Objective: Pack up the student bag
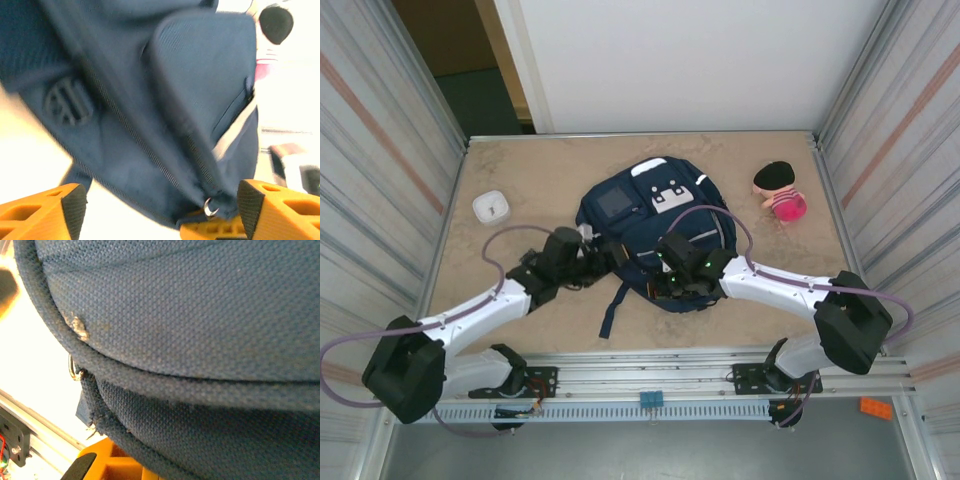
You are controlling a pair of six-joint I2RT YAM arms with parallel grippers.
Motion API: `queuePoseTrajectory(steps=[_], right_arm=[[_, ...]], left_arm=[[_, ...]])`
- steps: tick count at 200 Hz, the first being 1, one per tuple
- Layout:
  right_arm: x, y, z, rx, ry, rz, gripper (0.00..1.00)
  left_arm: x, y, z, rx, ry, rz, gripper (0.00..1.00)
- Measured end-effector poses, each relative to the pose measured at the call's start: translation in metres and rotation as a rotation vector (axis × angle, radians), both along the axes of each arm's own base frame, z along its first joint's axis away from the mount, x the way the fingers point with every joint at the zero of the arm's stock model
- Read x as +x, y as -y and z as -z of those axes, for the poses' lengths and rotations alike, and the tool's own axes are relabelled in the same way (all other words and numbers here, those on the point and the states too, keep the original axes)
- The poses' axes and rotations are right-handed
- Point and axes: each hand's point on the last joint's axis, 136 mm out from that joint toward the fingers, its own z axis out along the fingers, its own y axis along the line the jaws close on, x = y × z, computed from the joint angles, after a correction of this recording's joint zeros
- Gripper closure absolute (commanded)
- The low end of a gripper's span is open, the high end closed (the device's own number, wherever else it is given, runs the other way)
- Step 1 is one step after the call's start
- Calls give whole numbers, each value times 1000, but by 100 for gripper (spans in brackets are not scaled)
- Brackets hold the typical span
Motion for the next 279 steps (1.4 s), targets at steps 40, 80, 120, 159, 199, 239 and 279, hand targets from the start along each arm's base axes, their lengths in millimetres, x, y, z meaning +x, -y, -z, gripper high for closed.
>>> queuePoseTrajectory(steps=[40, 80, 120, 159, 199, 239, 279], right_arm=[[-1, -1, 0, 4, -4, -6, 100], [-1, 0, -1, 5, -8, -6, 100], [-1, 0, -4, 17, -6, -9, 100], [2, 12, -4, -27, 9, 31, 81], [9, 18, -6, -57, 60, 86, 74], [18, 29, -5, -110, 104, 166, 93], [19, 48, -11, -168, 142, 220, 100]], left_arm=[[3, 20, 18, -94, -70, -41, 29], [12, 42, 3, -207, -29, -61, 40], [20, 52, 0, -254, -7, -83, 57], [20, 62, 11, -308, -47, -111, 96], [17, 72, 17, -328, -66, -115, 99], [17, 73, 16, -343, -74, -121, 100], [17, 72, 16, -339, -79, -128, 100]])
